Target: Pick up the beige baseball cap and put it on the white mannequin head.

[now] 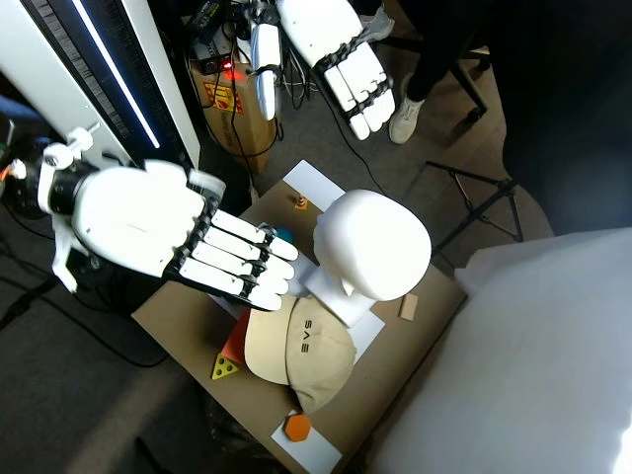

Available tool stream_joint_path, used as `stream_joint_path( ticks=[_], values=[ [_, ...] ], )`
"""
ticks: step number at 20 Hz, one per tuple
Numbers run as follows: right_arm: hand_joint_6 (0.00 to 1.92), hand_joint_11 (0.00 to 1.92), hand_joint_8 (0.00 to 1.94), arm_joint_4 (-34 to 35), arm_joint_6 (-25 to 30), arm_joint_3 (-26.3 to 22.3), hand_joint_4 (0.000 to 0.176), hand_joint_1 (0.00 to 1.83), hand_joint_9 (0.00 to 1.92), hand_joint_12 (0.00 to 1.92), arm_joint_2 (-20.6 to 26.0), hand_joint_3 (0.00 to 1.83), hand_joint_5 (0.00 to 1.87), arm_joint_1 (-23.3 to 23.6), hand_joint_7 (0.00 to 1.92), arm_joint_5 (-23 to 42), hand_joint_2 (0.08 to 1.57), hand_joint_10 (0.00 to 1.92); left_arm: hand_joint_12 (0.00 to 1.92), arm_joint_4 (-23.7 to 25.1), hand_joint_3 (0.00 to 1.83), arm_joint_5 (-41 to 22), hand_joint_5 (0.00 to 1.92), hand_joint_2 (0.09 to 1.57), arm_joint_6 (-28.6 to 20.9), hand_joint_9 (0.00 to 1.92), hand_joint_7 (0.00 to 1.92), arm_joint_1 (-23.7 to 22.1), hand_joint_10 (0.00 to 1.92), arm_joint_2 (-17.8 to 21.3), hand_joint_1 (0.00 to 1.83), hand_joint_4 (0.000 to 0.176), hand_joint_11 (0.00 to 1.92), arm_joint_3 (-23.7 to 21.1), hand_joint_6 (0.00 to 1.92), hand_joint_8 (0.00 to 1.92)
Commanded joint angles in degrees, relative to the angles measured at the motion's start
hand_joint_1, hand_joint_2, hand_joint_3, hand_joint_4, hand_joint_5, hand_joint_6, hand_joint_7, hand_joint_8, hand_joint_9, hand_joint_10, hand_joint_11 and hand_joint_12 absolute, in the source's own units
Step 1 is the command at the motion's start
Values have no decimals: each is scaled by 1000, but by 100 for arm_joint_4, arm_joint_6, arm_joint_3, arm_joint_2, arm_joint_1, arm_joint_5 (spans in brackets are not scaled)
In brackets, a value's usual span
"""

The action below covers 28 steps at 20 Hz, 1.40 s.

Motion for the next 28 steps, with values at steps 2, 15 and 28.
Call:
stream_joint_path(
  ticks=[2,15,28],
  values=[
    [0,0,0,-573,401,181,5,1199,0,0,-2,110,0,-17,0,97,1028,0,332,450,8,-460,66,1057,-32,18,43,62,1,-99,0,0,0,132,1,1],
    [0,11,3,-267,823,2522,0,1258,0,8,-1819,68,0,-662,10,-159,1156,0,331,372,7,-308,69,1084,-272,26,49,214,2,-928,0,0,0,1111,1,1],
    [0,19,3,-969,1827,4502,0,1257,0,21,-3124,50,0,-878,21,-611,1155,0,380,-8,2,-1077,70,1088,-623,24,50,373,0,-1012,0,0,0,1255,0,0]
  ],
)
